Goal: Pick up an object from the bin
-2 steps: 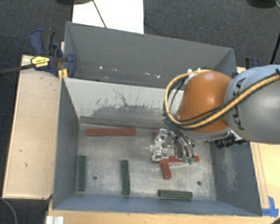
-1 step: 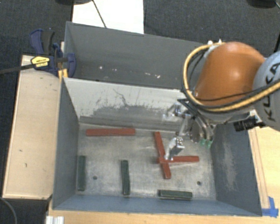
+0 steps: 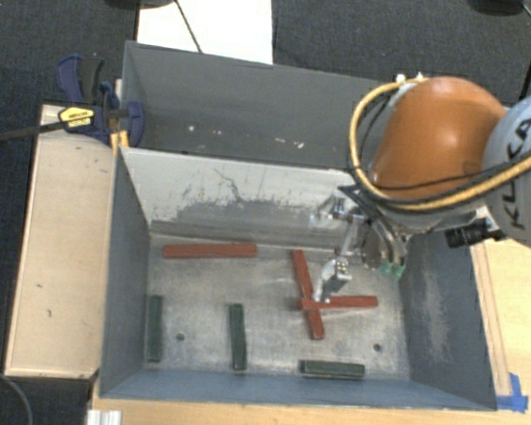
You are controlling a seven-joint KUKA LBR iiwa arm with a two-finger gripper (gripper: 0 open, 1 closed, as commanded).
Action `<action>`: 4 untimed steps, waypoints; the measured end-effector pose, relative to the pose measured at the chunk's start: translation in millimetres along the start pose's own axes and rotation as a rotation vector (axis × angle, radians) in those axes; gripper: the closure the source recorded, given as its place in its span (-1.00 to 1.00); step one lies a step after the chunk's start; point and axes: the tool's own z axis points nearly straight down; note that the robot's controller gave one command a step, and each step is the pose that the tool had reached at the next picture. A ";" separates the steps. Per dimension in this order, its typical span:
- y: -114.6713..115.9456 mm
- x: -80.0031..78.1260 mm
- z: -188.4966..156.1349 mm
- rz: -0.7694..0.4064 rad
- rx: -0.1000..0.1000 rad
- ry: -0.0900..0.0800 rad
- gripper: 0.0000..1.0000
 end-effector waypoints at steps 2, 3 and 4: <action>-35.4 12.5 105.8 0.053 0.001 0.000 -1.00; -103.7 -1.2 163.0 0.172 0.002 -0.011 1.00; -103.7 -1.2 163.0 0.174 0.001 -0.011 1.00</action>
Offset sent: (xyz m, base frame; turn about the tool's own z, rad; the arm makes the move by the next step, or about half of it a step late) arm -0.0225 -0.0323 -0.1463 0.1147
